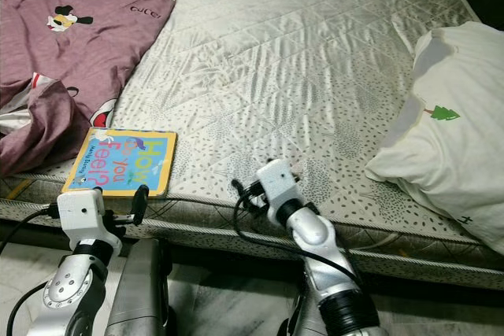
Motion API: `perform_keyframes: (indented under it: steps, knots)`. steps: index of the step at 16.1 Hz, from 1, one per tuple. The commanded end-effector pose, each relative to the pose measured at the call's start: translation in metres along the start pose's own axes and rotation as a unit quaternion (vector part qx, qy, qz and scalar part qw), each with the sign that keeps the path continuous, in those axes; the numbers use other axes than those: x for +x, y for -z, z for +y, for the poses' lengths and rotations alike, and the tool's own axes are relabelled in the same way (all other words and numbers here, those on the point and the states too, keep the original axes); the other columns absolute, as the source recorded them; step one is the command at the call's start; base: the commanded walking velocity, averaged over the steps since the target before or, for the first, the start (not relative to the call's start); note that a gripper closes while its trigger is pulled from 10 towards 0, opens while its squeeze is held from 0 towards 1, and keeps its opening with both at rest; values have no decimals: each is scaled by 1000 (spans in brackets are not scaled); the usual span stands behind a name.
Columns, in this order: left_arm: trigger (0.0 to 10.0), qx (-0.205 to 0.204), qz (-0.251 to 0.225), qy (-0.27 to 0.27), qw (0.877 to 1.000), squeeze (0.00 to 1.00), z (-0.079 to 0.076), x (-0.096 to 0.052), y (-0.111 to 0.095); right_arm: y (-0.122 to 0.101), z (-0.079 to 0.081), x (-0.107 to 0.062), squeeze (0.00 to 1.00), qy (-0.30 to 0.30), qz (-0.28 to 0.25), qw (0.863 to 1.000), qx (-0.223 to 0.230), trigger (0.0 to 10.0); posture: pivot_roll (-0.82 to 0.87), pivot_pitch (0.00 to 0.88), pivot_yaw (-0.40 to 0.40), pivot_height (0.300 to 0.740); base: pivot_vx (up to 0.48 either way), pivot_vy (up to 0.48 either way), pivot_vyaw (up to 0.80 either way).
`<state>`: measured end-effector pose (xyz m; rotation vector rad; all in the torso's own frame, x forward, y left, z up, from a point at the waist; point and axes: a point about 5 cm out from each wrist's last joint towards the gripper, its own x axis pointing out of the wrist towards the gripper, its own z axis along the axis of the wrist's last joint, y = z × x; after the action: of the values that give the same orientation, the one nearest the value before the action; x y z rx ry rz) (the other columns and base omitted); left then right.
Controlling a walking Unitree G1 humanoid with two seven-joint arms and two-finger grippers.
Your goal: Clean up the room
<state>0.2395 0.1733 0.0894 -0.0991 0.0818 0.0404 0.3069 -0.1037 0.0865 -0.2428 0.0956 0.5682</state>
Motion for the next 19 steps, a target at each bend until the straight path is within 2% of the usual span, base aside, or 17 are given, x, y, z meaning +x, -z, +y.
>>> perform_keyframes:
  steps: [1,5,8,9,10,11,19]
  knots:
    - [10000,3,5,-5,1000,0,2,-3,0,5,6,0,0,-25,15,1000,4,10000,80,178,-48,512,0,0,0]
    - [10000,7,6,-8,1000,0,3,-4,0,9,16,3,0,-31,36,999,-14,10000,87,181,-49,512,0,0,0]
    - [10000,23,11,5,1000,0,0,-3,4,19,15,11,0,19,91,995,-25,10000,98,180,-52,512,0,0,0]
    - [10000,23,12,5,1000,0,0,-2,4,20,16,12,0,22,94,995,-31,4314,100,180,-50,512,0,0,0]
    - [10000,22,14,2,1000,0,2,-2,6,20,15,12,0,25,93,995,-36,1647,100,180,-50,512,0,0,0]
    - [10000,16,19,-1,1000,0,2,-1,8,21,13,12,0,38,99,993,-42,0,100,180,-50,512,0,0,0]
    - [10000,21,22,-4,1000,0,2,2,11,29,-13,10,0,125,123,982,-68,0,96,163,-48,512,0,0,0]
